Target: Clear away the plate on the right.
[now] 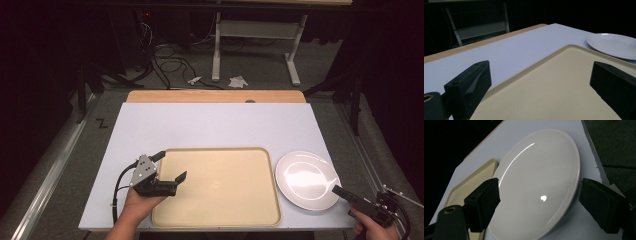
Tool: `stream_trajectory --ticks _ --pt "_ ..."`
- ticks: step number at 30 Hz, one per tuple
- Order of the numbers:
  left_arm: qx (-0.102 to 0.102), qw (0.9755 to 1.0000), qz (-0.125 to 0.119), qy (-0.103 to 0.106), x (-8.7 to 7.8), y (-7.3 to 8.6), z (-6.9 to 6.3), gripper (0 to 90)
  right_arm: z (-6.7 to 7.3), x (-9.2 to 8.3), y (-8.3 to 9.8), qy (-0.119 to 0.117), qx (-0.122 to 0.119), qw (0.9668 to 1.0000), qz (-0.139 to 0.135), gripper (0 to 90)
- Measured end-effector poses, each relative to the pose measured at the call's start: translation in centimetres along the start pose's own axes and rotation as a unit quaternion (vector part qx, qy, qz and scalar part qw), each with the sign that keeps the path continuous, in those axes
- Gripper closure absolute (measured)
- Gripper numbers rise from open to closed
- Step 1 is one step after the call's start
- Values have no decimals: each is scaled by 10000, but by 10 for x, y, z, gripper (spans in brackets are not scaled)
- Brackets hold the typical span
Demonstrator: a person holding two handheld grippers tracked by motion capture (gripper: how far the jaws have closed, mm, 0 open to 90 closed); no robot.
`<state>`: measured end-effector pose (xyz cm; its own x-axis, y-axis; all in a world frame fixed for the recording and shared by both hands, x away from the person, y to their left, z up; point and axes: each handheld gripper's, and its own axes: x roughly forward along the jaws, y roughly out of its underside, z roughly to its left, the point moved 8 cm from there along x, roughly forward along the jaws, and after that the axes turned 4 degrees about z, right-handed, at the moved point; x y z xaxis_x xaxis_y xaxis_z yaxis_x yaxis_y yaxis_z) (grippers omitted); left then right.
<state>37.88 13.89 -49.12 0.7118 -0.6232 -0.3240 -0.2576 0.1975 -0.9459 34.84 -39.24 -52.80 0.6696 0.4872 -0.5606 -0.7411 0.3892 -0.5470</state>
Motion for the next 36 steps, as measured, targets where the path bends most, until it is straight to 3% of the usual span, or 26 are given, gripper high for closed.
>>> stream_trajectory --ticks 5,7,20,30,33,36 --pt "-13 10000 -18 -6 0 0 1 44 -6 3 1 52 155 9998 77 190" --pt "11 10000 6 9 0 0 0 45 -7 5 3 -21 293 9994 180 199" --pt "93 9999 52 30 -2 2 -3 45 -9 11 6 -227 567 9975 368 212" --pt "165 9998 110 68 -2 3 -5 45 -4 19 7 -385 552 9962 558 155" --pt "195 9997 102 67 -3 3 -6 45 -1 22 7 -457 521 9958 606 99" --pt "205 9997 104 69 -3 3 -6 50 -2 22 7 -438 530 9957 621 138"
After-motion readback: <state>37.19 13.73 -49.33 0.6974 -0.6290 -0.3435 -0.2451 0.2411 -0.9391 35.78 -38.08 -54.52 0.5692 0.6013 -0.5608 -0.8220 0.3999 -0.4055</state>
